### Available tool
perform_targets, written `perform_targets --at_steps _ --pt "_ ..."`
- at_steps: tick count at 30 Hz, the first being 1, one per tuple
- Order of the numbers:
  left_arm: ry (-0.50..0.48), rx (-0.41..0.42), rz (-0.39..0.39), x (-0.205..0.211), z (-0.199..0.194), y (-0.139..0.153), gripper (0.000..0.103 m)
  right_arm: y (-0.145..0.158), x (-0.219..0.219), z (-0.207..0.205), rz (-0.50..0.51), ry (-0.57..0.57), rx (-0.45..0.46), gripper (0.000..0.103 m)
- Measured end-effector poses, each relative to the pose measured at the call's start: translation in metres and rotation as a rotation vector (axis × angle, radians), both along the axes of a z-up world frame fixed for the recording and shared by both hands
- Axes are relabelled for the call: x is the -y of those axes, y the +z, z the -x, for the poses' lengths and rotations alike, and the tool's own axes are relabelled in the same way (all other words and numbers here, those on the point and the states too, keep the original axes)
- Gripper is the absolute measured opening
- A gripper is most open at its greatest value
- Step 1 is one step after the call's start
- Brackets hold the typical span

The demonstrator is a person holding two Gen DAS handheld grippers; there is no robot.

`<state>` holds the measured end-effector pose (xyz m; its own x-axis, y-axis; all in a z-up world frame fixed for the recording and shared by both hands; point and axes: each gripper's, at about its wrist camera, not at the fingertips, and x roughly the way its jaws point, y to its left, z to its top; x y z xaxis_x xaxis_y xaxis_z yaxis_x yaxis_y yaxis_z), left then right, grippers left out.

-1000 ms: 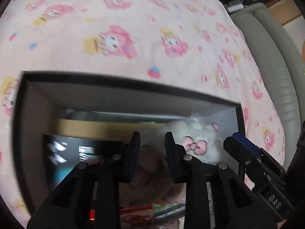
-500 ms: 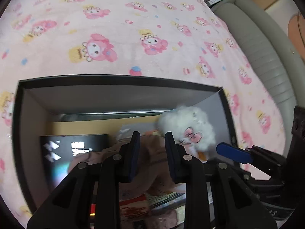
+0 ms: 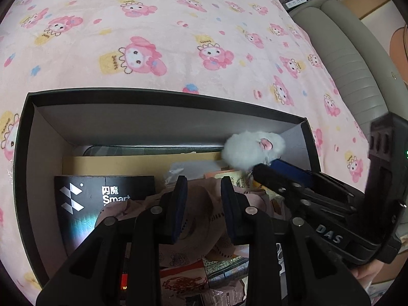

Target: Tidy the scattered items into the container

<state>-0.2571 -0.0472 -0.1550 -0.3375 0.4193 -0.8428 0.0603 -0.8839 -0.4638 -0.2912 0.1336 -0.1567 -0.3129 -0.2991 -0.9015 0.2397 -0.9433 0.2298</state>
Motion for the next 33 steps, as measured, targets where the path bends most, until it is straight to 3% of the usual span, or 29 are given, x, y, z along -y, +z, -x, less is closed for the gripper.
perform_targets --at_steps 3,6,10,13,17,22,24,30,33 --pt "-0.003 0.014 -0.071 0.003 0.001 -0.002 0.026 0.01 0.001 -0.008 0.03 0.037 0.012 0.034" --pt "-0.028 0.026 -0.109 -0.001 0.003 -0.005 0.028 0.003 0.007 -0.014 -0.013 0.054 0.048 0.035" --pt "-0.049 0.053 -0.054 -0.013 0.005 -0.014 0.029 -0.025 0.003 -0.011 -0.001 0.026 0.122 0.035" --pt "-0.041 0.031 -0.032 -0.013 0.007 -0.011 0.029 -0.018 0.004 -0.015 -0.011 0.024 0.095 0.035" --pt "-0.037 -0.058 0.018 -0.014 0.001 0.008 0.03 0.005 0.006 -0.026 -0.049 0.008 0.0 0.036" --pt "0.007 -0.198 0.128 -0.014 -0.022 0.049 0.065 0.047 -0.008 -0.047 -0.128 -0.072 -0.128 0.055" --pt "0.028 -0.263 0.17 -0.013 -0.036 0.071 0.073 0.07 -0.013 -0.062 -0.154 -0.099 -0.204 0.063" --pt "0.083 -0.455 0.273 -0.02 -0.09 0.139 0.1 0.141 -0.027 -0.121 -0.143 -0.207 -0.387 0.073" --pt "0.079 -0.502 0.276 -0.022 -0.124 0.168 0.102 0.17 -0.037 -0.154 -0.138 -0.223 -0.429 0.075"
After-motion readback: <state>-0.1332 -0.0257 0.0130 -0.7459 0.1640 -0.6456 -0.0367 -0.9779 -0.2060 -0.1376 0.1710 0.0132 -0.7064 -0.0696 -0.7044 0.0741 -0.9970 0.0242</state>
